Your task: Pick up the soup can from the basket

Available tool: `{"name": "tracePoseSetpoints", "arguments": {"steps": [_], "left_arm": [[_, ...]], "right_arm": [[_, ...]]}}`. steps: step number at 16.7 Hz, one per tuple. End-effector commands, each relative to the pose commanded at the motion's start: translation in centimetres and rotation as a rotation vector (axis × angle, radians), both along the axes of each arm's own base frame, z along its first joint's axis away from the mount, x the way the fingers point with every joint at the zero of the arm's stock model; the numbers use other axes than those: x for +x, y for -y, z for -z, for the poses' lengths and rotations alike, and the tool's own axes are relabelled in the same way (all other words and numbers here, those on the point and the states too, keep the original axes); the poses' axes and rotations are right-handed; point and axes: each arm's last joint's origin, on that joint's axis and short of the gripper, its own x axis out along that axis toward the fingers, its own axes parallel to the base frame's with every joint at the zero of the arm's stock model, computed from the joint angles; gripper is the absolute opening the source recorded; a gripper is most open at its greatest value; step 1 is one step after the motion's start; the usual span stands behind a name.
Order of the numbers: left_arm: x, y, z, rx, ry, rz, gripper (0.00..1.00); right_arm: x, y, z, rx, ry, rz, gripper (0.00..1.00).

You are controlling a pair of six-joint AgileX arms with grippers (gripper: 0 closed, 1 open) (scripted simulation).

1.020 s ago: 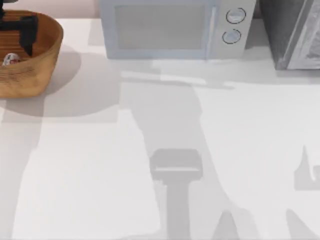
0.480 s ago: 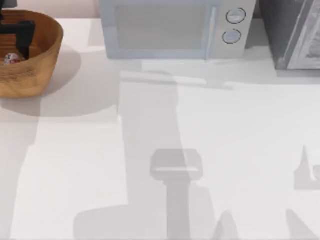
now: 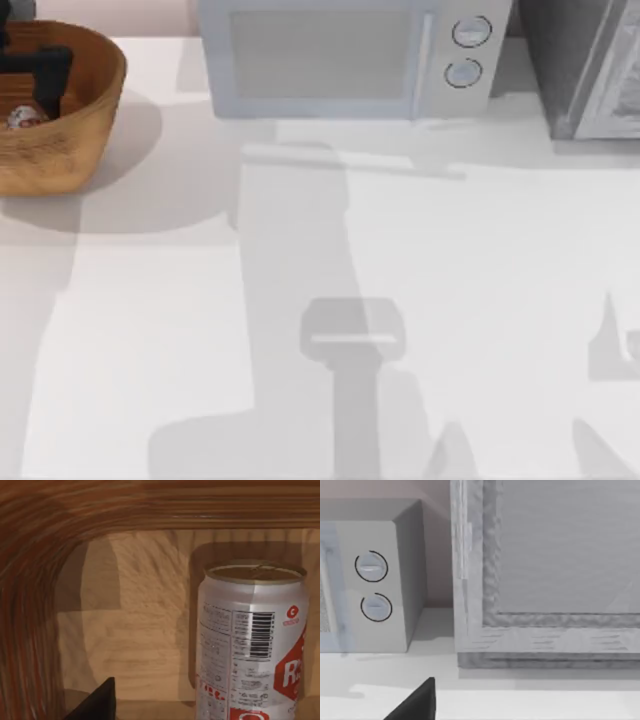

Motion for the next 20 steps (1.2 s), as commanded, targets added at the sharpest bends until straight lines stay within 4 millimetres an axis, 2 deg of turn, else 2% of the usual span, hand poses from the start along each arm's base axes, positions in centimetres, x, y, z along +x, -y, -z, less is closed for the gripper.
{"name": "tracePoseSetpoints", "arguments": {"steps": [7, 12, 20], "left_arm": [[0.4, 0.1, 4.8, 0.000, 0.000, -0.001, 1.00], [0.4, 0.1, 5.2, 0.000, 0.000, -0.001, 1.00], [0.4, 0.1, 5.2, 0.000, 0.000, -0.001, 0.40]], "right_arm": [[0.0, 0.0, 0.0, 0.000, 0.000, 0.000, 1.00], [0.0, 0.0, 0.0, 0.000, 0.000, 0.000, 1.00], [0.0, 0.0, 0.0, 0.000, 0.000, 0.000, 1.00]]}}
